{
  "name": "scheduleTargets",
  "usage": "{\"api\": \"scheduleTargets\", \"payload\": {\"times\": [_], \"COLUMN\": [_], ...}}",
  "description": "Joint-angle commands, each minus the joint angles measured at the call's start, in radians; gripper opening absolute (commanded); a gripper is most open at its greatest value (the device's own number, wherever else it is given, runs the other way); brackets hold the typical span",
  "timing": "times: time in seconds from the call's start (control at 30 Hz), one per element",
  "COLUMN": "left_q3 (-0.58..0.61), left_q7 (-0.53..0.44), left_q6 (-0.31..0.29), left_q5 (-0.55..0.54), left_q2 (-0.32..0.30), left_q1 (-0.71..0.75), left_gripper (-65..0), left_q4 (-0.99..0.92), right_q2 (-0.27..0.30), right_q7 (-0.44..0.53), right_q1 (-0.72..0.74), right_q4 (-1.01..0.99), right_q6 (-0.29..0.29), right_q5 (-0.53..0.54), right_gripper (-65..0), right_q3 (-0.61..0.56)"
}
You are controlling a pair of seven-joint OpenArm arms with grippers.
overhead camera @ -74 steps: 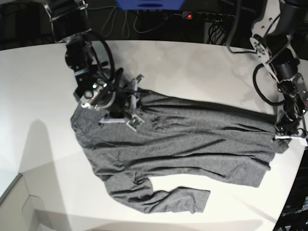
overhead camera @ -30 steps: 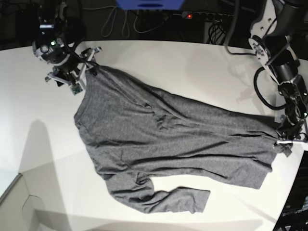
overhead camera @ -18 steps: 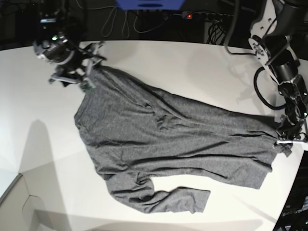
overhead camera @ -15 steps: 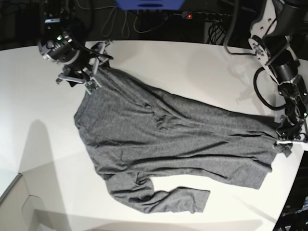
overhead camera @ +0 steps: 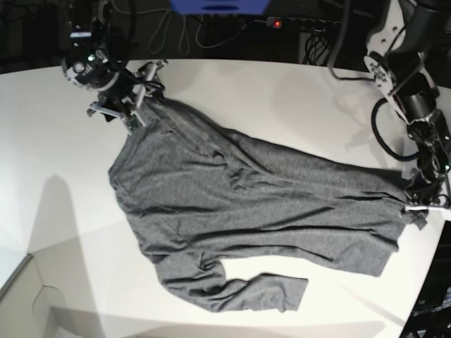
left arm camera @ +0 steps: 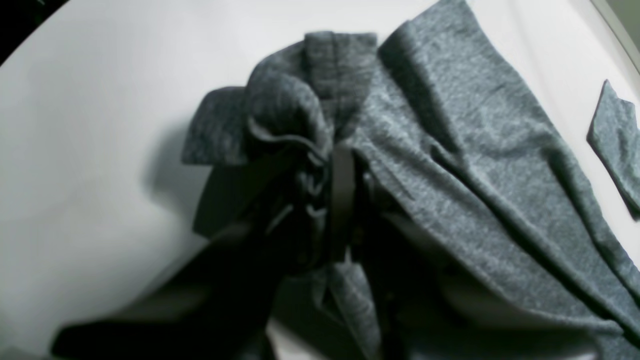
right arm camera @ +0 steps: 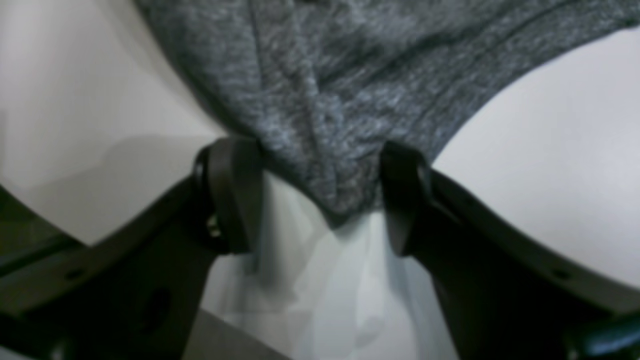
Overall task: Layout the t-shirt on the table in an organized manner, then fold the t-shirt properly
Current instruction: 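Drag the collar corner with the right gripper away from the left gripper, then hold the collar edge taut between both grippers, lifting it slightly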
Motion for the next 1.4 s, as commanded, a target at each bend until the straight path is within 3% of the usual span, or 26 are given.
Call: {"api": "scheduleTargets", "payload": {"times": [0.0,0.1,0.17,0.37,0.47,0.57,0.87,1.13,1.37], "left_q3": [0.001,-0.001,-0.001,-0.001,-0.001,-0.001,-0.004,-0.004,-0.131], "left_q7": [-0.022,-0.022,-0.022,-0.022,-0.02,-0.019,0.115,0.131,0.202], "left_q6": [-0.005,-0.005,-0.005,-0.005,-0.005,-0.005,-0.005,0.001,-0.002], "left_q5": [-0.01,-0.01,-0.01,-0.01,-0.01,-0.01,-0.013,-0.198,-0.251], "left_q2": [-0.02,-0.021,-0.023,-0.024,-0.024,-0.026,-0.012,0.008,0.017], "left_q1": [-0.026,-0.024,-0.024,-0.024,-0.024,-0.021,0.09,0.332,0.441], "left_gripper": [-65.0,-65.0,-65.0,-65.0,-65.0,-65.0,-65.0,-65.0,-65.0], "left_q4": [0.021,0.022,0.022,0.022,0.024,0.055,0.276,0.495,0.593], "right_q2": [0.007,0.007,0.011,0.014,0.019,0.04,0.096,0.156,0.168], "right_q7": [-0.001,0.015,0.028,0.028,0.026,0.025,0.023,0.034,0.034], "right_q1": [0.0,0.0,0.0,0.008,0.004,0.0,-0.051,-0.112,-0.154], "right_q4": [0.006,0.006,0.006,0.006,0.015,0.032,0.109,0.144,0.156], "right_q6": [-0.004,-0.004,-0.003,0.003,0.006,0.052,0.052,0.052,0.052], "right_q5": [0.0,0.0,0.0,-0.003,-0.003,-0.004,-0.006,-0.003,-0.004], "right_gripper": [-27.4,-29.0,-34.5,-65.0,-65.0,-65.0,-65.0,-65.0,-65.0], "right_q3": [0.015,0.044,0.06,0.07,0.07,0.072,0.072,0.067,0.072]}}
